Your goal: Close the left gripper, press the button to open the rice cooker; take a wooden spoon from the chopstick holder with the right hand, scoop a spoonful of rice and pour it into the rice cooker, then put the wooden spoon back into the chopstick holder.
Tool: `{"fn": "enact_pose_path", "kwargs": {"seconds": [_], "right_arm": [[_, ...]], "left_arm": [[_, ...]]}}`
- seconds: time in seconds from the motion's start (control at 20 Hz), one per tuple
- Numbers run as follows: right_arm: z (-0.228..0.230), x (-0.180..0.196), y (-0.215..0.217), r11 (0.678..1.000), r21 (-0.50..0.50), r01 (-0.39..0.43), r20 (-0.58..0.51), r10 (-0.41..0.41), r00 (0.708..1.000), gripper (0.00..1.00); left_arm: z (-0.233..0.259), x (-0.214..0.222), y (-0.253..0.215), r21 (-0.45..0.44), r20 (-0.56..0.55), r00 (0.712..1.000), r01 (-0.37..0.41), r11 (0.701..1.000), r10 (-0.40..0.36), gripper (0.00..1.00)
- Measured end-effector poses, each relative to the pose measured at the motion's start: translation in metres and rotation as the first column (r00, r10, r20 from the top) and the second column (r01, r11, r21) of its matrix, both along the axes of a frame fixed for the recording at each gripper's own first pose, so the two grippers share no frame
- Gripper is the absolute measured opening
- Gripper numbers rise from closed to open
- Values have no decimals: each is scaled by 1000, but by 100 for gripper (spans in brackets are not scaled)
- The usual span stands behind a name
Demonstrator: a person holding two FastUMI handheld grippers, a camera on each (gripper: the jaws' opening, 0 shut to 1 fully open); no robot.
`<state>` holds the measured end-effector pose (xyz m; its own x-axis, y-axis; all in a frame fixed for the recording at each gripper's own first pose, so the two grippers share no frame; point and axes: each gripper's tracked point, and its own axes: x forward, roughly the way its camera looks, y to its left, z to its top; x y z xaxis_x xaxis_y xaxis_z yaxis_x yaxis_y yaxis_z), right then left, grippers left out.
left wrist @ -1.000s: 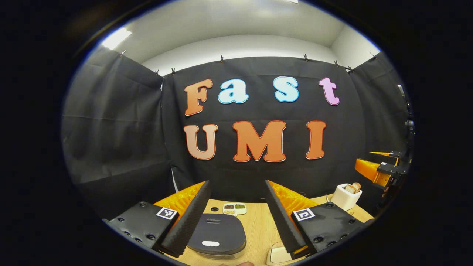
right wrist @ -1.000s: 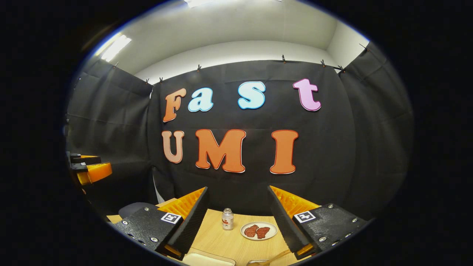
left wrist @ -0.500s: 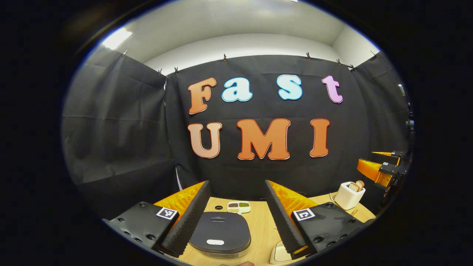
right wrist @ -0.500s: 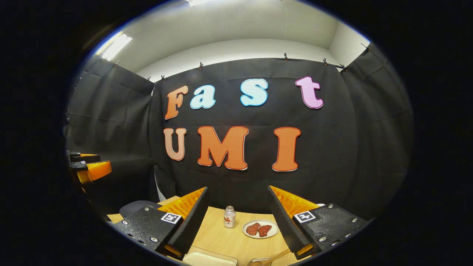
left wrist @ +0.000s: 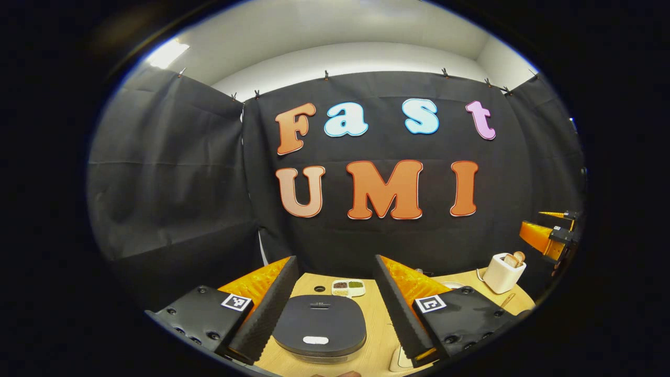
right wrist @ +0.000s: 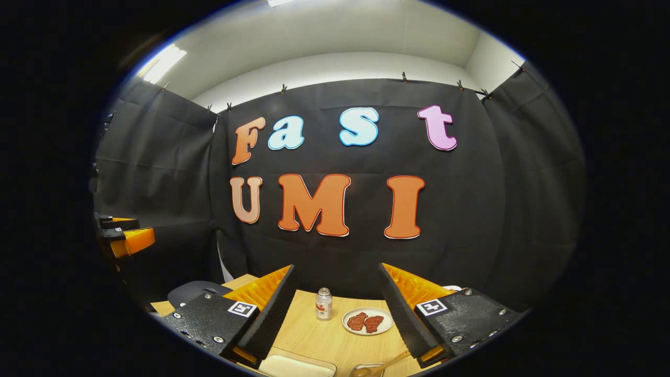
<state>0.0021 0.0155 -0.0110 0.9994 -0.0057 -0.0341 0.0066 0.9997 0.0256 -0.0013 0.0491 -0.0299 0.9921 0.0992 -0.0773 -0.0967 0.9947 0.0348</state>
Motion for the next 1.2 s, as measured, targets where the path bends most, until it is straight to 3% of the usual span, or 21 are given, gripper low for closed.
{"fn": "enact_pose_path", "kwargs": {"seconds": [0.35,0.55,0.65,0.85,0.9,0.95,1.0,1.1,1.2], "right_arm": [[-13,-2,-6,1000,-10,21,-27,-22,999,95],[-19,-2,-13,999,-12,48,-45,-48,998,95],[-22,-3,-18,998,-4,62,-50,-62,997,97],[-32,-3,-25,996,1,92,-74,-92,993,95],[-35,-4,-27,995,1,100,-81,-100,992,95],[-36,-3,-29,994,2,107,-85,-106,991,95],[-36,-1,-30,993,1,115,-87,-114,990,97],[-36,0,-36,991,-5,132,-85,-132,988,95],[-38,0,-42,988,-17,151,-85,-152,985,95]], "left_arm": [[-28,10,35,-54,-80,995,-60,997,56,100],[-56,19,57,-69,-140,987,-90,994,79,99],[-67,22,64,-74,-170,981,-103,992,89,93],[-95,33,63,-89,-264,963,-87,992,60,64],[-104,37,71,-77,-291,954,-105,991,78,43],[-112,41,77,-75,-313,945,-125,989,96,33],[-120,44,75,-99,-339,937,-129,987,88,16],[-138,52,72,-166,-399,916,-123,978,47,6],[-157,59,76,-201,-469,883,-135,970,26,6]]}}
